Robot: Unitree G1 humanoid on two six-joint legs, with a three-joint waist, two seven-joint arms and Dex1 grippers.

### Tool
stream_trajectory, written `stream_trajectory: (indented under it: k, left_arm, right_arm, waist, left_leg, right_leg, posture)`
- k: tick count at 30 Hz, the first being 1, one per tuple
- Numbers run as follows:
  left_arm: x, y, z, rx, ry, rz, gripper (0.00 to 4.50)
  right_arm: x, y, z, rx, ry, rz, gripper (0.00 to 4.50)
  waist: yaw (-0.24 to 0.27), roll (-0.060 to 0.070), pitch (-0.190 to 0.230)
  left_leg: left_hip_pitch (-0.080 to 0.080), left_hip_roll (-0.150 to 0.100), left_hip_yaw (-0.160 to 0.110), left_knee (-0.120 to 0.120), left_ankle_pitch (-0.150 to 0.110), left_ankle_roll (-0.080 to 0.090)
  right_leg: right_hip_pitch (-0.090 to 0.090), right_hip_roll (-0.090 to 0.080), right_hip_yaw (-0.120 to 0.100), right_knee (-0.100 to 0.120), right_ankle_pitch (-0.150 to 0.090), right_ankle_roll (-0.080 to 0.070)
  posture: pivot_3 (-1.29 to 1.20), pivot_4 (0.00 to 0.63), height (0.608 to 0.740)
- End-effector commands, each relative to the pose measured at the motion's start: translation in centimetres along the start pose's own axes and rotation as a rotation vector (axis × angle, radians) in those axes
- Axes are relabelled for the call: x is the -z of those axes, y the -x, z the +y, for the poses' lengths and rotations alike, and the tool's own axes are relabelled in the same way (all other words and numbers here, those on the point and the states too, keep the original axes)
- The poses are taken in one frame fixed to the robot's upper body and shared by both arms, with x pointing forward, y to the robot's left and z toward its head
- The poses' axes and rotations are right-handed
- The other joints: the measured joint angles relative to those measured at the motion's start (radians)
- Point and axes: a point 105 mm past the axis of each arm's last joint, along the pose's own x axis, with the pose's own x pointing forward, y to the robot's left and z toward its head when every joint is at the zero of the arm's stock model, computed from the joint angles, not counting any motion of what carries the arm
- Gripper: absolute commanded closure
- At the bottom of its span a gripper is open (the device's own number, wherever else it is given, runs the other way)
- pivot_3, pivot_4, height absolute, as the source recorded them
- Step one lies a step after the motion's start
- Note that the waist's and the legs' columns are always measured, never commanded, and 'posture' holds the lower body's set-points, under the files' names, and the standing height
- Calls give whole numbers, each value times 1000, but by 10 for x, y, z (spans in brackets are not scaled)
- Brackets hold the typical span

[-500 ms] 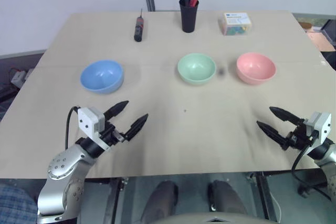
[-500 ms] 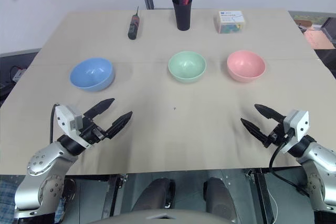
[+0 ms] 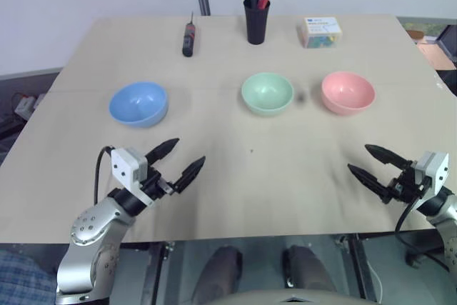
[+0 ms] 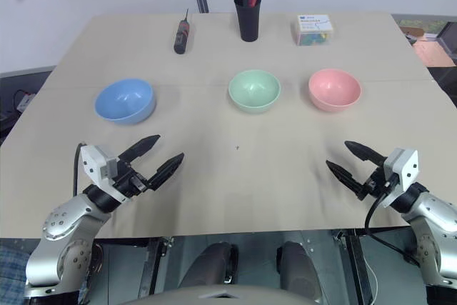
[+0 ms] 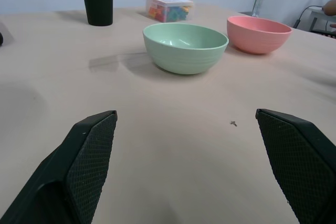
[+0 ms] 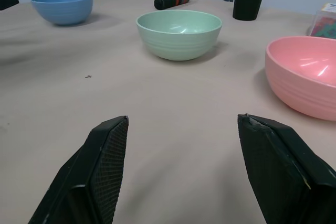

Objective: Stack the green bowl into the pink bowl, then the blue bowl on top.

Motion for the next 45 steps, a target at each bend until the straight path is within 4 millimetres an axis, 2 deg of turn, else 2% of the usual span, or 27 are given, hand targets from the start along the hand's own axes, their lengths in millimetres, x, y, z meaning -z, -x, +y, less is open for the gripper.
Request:
stream_trajectory:
  k: [1, 11, 16, 18, 23, 27, 30, 34, 38, 42, 45]
  left_arm:
    - [-9, 0, -3, 14, -28, -37, 0]
    - [-8, 0, -4, 18, -24, -39, 0]
    - [-13, -4, -9, 57, -5, -79, 0]
    - [-22, -9, -19, 108, 24, -134, 0]
    - [-36, -22, -32, 190, 72, -200, 0]
    - [-40, -28, -36, 225, 103, -227, 0]
    - [-41, -32, -41, 257, 118, -239, 0]
    - [-43, -37, -47, 278, 124, -255, 0]
    - [-44, -38, -49, 282, 126, -262, 0]
    - [-45, -36, -50, 276, 126, -270, 0]
    - [-44, -33, -50, 268, 125, -270, 0]
  right_arm:
    - [-12, -2, 1, -14, 46, -23, 1023]
    - [-11, -3, 1, -16, 46, -16, 1023]
    - [-7, -14, -10, 11, 112, 79, 1023]
    - [-7, -21, -25, 32, 160, 147, 1023]
    - [-25, -38, -62, 115, 356, 221, 1023]
    - [-36, -57, -80, 101, 421, 282, 1023]
    - [-37, -72, -92, 86, 441, 325, 1023]
    - [-31, -88, -112, 75, 471, 395, 1023]
    - [-25, -106, -119, 30, 505, 446, 1023]
    - [-9, -122, -123, -11, 506, 537, 1023]
    - [-1, -130, -120, -58, 500, 578, 1744]
  waist:
    - [0, 0, 0]
    - [0, 0, 0]
    - [-2, 0, 0]
    - [-2, 0, 0]
    - [-1, 0, 0]
    - [-3, 1, 0]
    - [-6, 0, 0]
    - [-4, 0, 0]
    - [-5, 0, 0]
    - [-12, 1, 0]
    - [-9, 1, 0]
  left_leg:
    - [0, 0, 0, 0, 0, 0]
    - [0, 0, 0, 0, 0, 0]
    - [0, 0, 0, 0, 0, 0]
    - [0, 0, 1, 0, 0, 0]
    - [0, 0, 1, 1, 0, -1]
    - [0, 0, 1, 1, 2, -4]
    - [-1, 1, 2, 1, 2, -4]
    - [-1, 0, 2, 1, 2, -4]
    - [-2, 0, 2, 1, 3, -4]
    - [-2, 1, 3, 1, 3, -4]
    - [-3, 0, 2, 1, 3, -4]
  right_leg:
    - [0, 0, 0, 0, 0, 0]
    - [0, 2, 0, 0, 0, 0]
    - [0, 2, 0, 0, 0, 0]
    - [0, 2, 1, 0, 0, 0]
    - [0, 3, 0, 0, 0, 0]
    - [0, 3, 1, 0, 0, 0]
    - [-1, 4, 2, 0, 0, 0]
    - [-2, 4, 2, 0, 0, 0]
    - [-3, 4, 2, -1, 0, 0]
    - [-3, 4, 2, -1, 0, 0]
    - [-3, 4, 2, -1, 0, 0]
  posture:
    - [0, 150, 740]
    - [0, 150, 740]
    - [0, 150, 740]
    - [0, 150, 740]
    - [0, 150, 740]
    - [0, 150, 740]
    - [0, 150, 740]
    - [0, 150, 740]
    - [0, 150, 740]
    - [0, 150, 740]
    - [0, 150, 740]
